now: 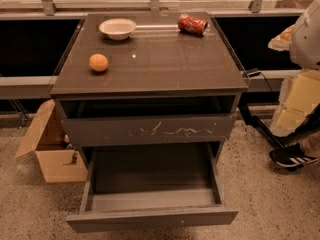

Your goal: Place orange into middle drawer

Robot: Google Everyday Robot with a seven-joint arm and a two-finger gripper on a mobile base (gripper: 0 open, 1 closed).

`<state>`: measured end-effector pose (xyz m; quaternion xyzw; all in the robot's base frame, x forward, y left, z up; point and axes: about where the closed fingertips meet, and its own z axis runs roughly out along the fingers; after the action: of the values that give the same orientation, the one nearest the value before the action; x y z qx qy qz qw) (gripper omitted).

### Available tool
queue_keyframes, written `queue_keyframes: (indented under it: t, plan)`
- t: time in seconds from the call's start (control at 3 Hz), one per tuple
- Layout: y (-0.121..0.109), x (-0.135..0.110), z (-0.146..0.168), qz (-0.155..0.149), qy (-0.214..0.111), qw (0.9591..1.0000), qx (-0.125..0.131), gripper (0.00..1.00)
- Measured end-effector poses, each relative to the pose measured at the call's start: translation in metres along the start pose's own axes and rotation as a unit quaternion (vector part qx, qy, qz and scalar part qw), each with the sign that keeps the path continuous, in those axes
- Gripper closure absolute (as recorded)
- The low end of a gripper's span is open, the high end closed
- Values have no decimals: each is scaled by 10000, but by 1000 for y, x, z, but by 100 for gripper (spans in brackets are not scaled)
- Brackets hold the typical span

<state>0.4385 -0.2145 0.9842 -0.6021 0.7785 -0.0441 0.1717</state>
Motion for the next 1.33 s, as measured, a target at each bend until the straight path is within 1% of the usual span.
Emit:
queue_keyframes:
  t: [0.33, 0.67, 1.0, 1.33]
  plan:
    - [0, 0, 0, 0, 0, 10000, 0, 0]
    - [-17, -10, 8, 50, -277, 9996, 104, 0]
    - [-43, -34, 27, 151, -752, 9969, 155, 0]
    - [-61, -59, 45, 230, -1151, 9930, 164, 0]
